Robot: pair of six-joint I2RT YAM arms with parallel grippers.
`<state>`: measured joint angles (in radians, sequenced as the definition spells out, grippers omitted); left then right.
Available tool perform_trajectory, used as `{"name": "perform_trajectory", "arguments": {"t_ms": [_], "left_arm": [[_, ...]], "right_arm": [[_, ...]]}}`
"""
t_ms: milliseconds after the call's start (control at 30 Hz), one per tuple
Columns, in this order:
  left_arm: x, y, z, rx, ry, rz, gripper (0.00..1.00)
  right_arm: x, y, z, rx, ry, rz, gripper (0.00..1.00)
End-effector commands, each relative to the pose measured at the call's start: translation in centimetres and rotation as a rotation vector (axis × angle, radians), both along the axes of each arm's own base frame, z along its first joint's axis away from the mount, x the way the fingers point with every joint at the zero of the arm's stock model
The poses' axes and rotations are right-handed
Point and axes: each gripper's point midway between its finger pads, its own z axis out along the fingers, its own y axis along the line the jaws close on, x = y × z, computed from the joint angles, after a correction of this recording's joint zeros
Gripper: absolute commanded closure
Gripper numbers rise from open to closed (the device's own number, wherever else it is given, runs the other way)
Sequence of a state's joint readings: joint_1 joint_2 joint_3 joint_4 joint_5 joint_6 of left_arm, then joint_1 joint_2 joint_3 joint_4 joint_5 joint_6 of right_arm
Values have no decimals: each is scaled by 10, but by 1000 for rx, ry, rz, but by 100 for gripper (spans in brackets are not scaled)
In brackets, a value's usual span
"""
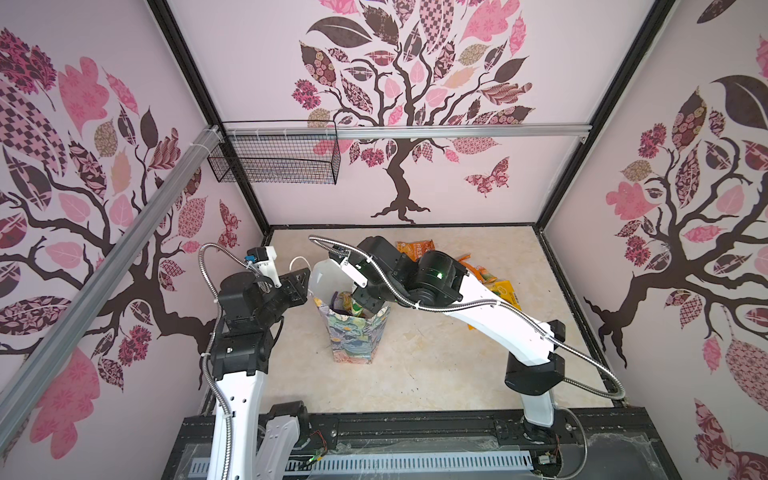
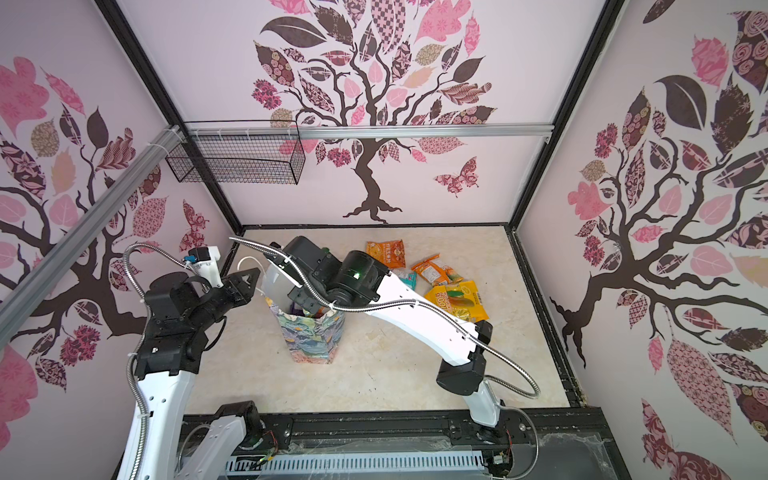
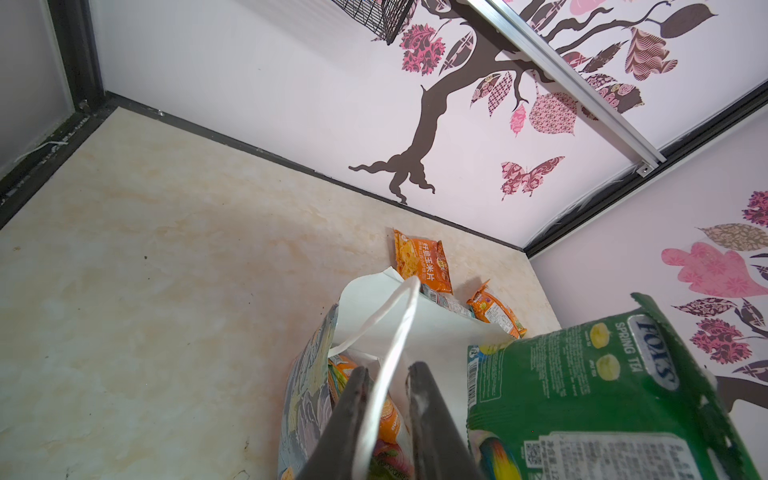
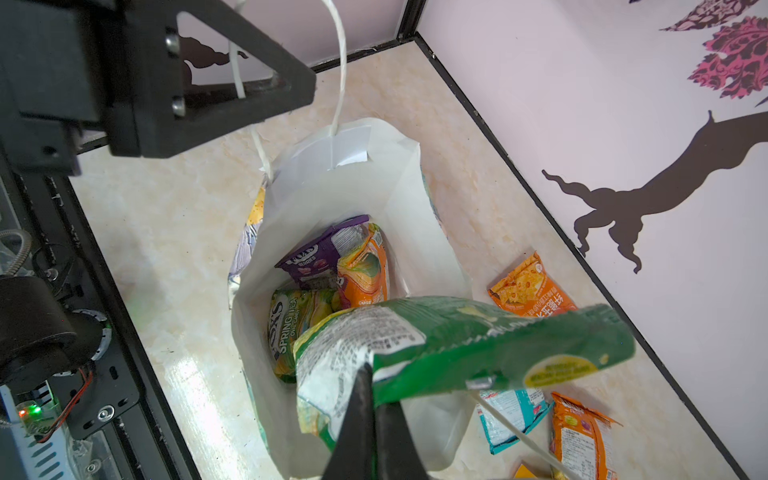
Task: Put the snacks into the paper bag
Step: 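Lower the green packet into the bag and open the right gripper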
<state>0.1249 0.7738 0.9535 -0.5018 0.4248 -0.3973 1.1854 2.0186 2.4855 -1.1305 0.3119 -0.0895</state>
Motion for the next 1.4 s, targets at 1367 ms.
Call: {"name": "perform_trajectory", "arguments": {"t_ms": [1367], "left_arm": [[1, 2, -3, -2, -9, 5, 78]], "right_arm": [[29, 27, -23, 128, 100, 21, 94]]}}
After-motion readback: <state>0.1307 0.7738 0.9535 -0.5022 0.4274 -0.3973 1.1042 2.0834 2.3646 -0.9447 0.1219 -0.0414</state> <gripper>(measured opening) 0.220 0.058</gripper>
